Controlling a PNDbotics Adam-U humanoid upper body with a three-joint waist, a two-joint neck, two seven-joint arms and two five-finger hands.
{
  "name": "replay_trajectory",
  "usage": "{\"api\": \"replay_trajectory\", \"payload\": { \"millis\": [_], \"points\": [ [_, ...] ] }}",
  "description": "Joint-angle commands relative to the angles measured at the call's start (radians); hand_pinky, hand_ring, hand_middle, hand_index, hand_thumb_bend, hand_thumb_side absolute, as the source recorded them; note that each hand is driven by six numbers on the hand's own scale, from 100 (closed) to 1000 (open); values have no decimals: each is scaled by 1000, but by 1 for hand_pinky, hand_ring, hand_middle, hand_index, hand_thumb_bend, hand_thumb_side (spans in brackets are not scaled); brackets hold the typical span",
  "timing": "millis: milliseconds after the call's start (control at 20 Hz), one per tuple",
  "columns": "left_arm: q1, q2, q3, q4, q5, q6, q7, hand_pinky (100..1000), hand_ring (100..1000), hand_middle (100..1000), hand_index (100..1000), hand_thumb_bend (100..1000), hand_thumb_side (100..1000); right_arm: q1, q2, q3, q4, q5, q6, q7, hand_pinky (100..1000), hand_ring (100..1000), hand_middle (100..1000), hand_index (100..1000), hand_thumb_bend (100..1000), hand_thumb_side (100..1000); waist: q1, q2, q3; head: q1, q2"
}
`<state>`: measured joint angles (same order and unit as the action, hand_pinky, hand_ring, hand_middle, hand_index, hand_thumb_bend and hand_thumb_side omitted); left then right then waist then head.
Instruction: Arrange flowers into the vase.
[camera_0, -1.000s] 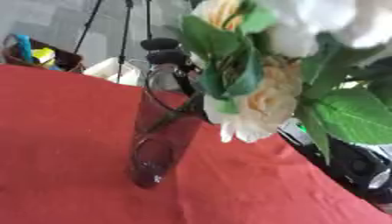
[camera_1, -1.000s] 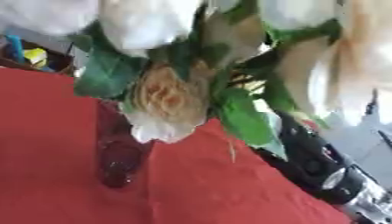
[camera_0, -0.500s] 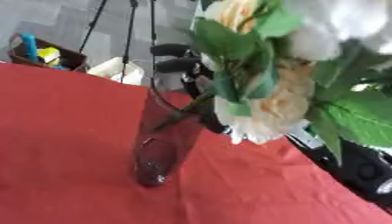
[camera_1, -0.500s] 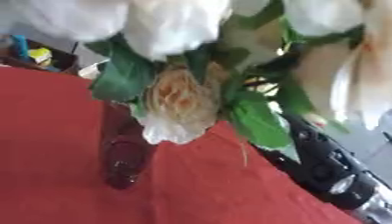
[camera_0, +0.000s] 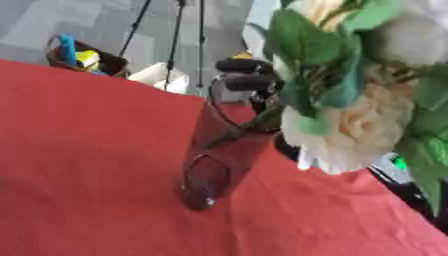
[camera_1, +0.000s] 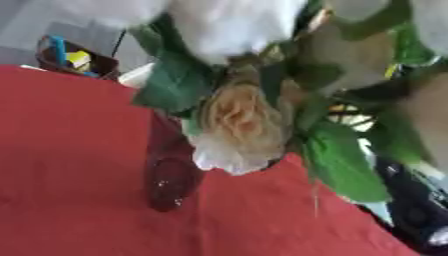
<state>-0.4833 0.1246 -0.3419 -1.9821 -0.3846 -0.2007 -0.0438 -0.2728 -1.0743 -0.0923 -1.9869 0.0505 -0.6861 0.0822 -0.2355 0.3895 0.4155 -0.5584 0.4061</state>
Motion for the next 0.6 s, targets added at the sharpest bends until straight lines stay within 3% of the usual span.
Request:
{"api": "replay_trajectory", "payload": {
  "millis": [50, 300, 600],
  "points": [
    [-8, -4, -11, -18, -2, 2, -1, 523, 752, 744, 739, 100, 757, -5, -45, -21, -13, -40, -8, -22, 1000, 1000, 289, 985, 185, 1000, 9, -17, -3, -6, -17],
    [-7, -2, -10, -18, -3, 3, -2, 524, 753, 744, 738, 100, 756, 2, -58, -47, -13, -75, -21, -70, 1000, 1000, 312, 980, 221, 1000, 9, -17, -7, -8, -23],
    [-6, 0, -10, -18, -3, 3, -3, 524, 754, 744, 738, 100, 756, 18, -67, -74, -13, -52, -16, -134, 1000, 1000, 333, 966, 258, 1000, 9, -18, -8, -10, -26]
  ]
}}
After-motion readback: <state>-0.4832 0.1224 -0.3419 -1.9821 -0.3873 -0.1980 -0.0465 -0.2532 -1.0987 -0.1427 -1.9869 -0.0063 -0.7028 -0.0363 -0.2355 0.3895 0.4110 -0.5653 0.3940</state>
